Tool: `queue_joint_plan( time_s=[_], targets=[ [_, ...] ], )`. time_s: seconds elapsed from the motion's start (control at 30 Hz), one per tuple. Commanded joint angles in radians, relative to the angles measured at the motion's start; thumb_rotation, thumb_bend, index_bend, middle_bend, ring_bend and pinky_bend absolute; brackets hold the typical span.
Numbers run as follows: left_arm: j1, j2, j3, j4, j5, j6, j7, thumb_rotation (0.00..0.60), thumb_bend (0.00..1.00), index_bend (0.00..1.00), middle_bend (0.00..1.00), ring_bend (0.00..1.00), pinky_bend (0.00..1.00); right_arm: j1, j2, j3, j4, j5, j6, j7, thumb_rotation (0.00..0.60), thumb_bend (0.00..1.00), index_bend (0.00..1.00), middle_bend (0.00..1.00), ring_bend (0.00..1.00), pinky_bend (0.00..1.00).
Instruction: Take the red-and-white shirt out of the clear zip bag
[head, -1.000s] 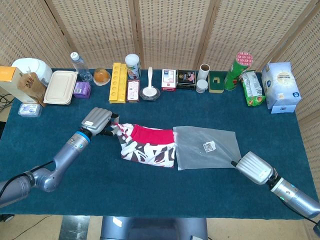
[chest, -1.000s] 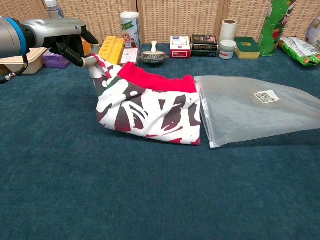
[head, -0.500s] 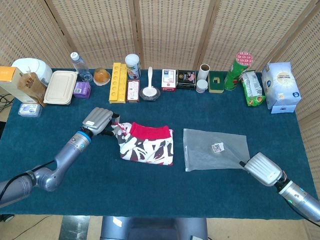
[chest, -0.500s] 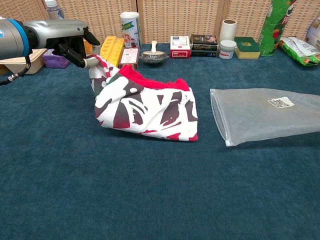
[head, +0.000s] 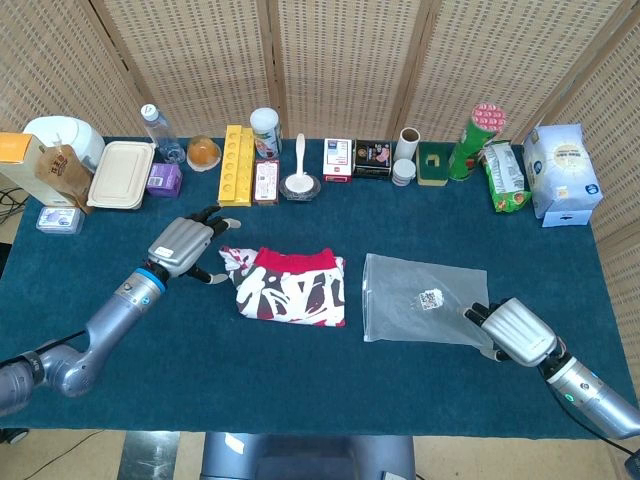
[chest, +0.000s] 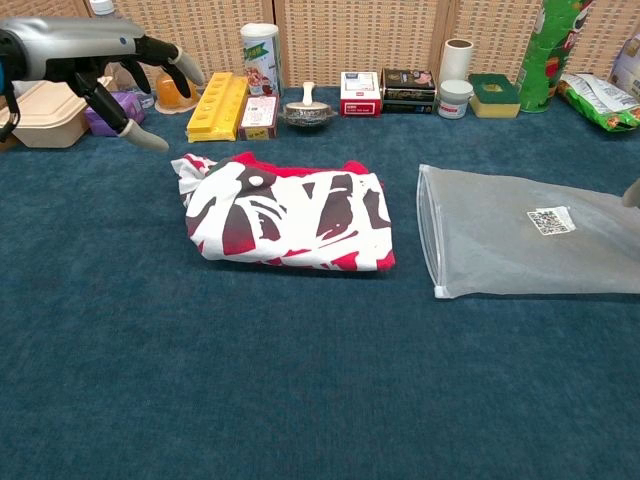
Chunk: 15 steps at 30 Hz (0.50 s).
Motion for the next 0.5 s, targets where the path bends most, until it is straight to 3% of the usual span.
queue_joint_plan(
  time_s=[0.03, 0.23, 0.5],
  targets=[
    [0.030, 0.034, 0.001, -0.042, -0.007, 0.039, 0.003, 0.600, 0.16, 0.16, 0.23, 0.06, 0.21, -0.006, 0.004, 0.021, -0.021, 0.018, 0.022, 0.028, 0.443, 0.06, 0.26, 0.44, 0.68, 0.78],
    [0.120, 0.111, 0.012, -0.141, 0.012, 0.158, -0.013, 0.600, 0.18, 0.16, 0.23, 0.06, 0.21, -0.032, 0.030, 0.087, -0.077, 0.098, 0.061, 0.086, 0.441, 0.08, 0.27, 0.44, 0.67, 0.77],
    [0.277, 0.199, 0.086, -0.231, 0.122, 0.343, -0.027, 0.600, 0.24, 0.16, 0.23, 0.06, 0.22, -0.093, 0.063, 0.161, -0.161, 0.234, 0.061, 0.102, 0.436, 0.20, 0.44, 0.51, 0.67, 0.76]
  ],
)
